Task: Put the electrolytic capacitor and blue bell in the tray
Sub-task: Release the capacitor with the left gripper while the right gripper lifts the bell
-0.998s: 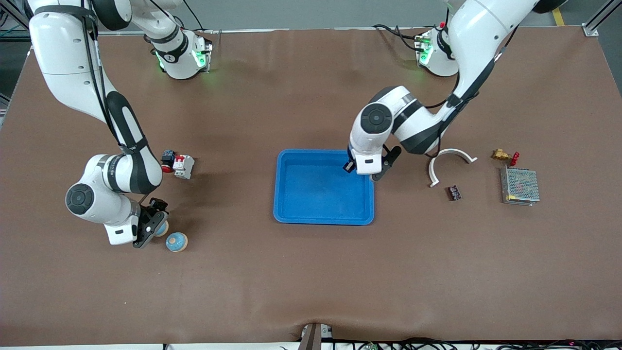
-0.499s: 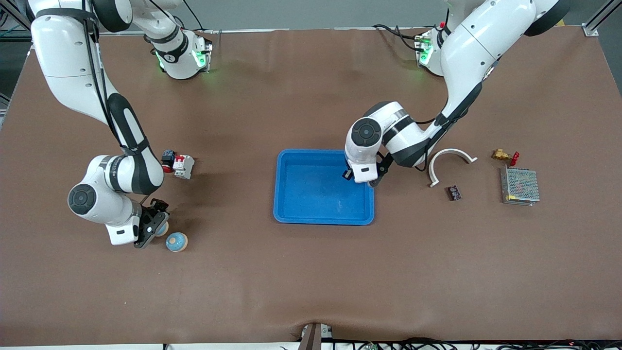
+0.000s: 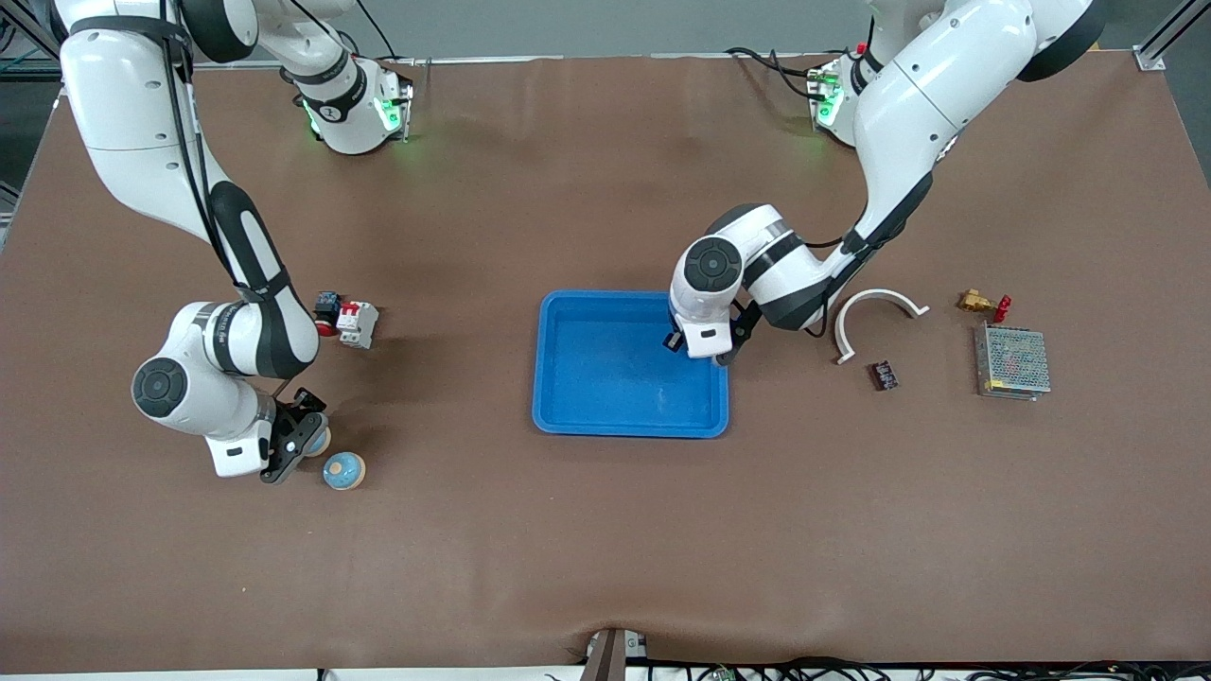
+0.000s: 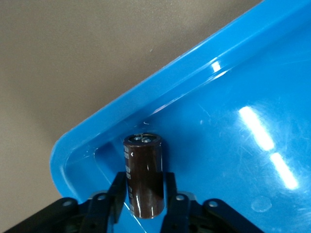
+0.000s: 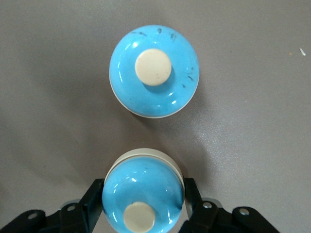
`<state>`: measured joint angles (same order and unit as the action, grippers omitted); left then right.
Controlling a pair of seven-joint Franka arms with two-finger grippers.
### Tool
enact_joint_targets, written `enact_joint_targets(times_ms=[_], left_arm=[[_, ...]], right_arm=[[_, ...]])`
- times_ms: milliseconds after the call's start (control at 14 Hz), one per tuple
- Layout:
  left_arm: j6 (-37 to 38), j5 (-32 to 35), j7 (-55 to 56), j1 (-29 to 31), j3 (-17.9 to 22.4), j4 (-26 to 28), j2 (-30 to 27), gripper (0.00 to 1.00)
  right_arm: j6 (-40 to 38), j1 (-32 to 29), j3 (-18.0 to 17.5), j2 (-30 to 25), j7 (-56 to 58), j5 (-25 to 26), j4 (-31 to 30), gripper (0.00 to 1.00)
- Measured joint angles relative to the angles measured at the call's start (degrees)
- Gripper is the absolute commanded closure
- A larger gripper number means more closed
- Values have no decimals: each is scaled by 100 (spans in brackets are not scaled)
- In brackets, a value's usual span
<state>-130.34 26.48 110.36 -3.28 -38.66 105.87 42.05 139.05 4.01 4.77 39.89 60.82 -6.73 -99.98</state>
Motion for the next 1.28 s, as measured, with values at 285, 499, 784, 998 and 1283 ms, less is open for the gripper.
enact_joint_targets(times_ms=[285, 499, 784, 998, 1283], left_arm=[[31, 5, -18, 28, 1, -125, 1, 0], [689, 11, -221, 77, -7, -476, -146, 0], [1539, -56, -709, 391, -98, -970, -515, 0], [1946, -113, -1620, 973, -210, -1016, -741, 0], [2322, -125, -3121, 2103, -497, -964, -775, 0]], right_arm=[[3, 2, -2, -5, 0, -92, 7, 37], [0, 11, -17, -5, -10, -110, 53, 37], [-970, 23, -26, -50, -263, -137, 673, 37], [-1826, 56, -51, -198, -981, -160, 1209, 37], [-2500, 587, -122, -660, -2639, -186, 1403, 37]])
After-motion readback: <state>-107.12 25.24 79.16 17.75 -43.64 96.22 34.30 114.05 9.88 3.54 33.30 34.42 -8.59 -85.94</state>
